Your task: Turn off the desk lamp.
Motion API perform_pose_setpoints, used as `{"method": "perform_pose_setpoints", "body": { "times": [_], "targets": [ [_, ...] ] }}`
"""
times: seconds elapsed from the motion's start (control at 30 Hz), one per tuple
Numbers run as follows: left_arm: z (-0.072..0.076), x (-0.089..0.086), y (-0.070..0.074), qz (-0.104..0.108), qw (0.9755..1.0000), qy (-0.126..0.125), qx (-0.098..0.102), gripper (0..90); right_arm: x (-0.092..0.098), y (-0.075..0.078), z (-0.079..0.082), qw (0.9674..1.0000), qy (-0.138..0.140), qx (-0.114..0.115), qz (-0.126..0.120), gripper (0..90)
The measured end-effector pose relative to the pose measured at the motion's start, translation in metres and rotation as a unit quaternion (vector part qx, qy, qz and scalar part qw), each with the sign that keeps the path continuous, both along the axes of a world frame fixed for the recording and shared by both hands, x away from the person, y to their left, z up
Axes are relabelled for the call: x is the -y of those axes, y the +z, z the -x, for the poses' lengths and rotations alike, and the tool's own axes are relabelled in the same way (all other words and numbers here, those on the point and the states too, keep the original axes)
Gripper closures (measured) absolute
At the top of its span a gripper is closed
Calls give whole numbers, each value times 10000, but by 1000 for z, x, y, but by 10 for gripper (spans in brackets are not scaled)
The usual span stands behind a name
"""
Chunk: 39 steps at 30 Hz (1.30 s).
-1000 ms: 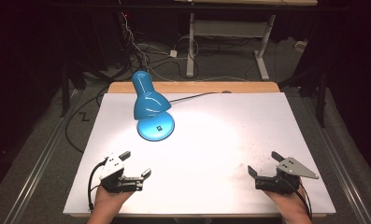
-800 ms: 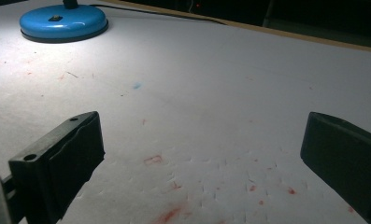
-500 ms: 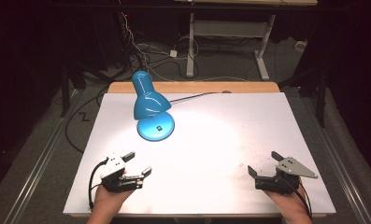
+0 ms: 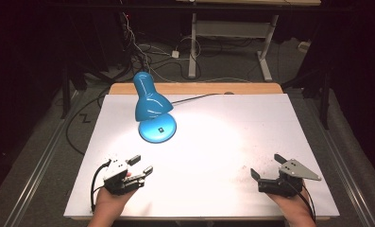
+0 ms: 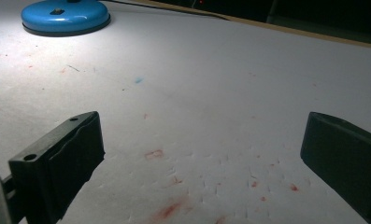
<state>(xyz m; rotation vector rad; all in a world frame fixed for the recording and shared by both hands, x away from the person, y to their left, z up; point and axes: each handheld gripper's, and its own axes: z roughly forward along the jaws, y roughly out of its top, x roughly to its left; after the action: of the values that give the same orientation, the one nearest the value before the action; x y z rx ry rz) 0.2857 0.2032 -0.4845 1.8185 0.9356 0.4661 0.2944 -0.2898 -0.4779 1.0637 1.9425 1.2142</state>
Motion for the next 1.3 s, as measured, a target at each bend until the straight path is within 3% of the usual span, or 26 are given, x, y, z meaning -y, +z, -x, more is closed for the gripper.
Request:
{"method": "perform_pose_setpoints", "body": {
  "times": [0.5, 0.63, 0.9, 1.3],
  "targets": [
    [0, -2, -1, -85, 9999, 70, -35, 630, -2, -1, 0, 10000, 45, -26, 2, 4],
    [0, -2, -1, -107, 9999, -10, -61, 710, -2, -1, 0, 10000, 48, -25, -1, 4],
    [-1, 0, 0, -160, 9998, -118, -77, 760, -3, -1, 0, 10000, 54, -21, 3, 4],
    [-2, -4, 2, -23, 9999, -60, -110, 875, -4, -1, 1, 10000, 76, -10, 8, 4]
  ]
}}
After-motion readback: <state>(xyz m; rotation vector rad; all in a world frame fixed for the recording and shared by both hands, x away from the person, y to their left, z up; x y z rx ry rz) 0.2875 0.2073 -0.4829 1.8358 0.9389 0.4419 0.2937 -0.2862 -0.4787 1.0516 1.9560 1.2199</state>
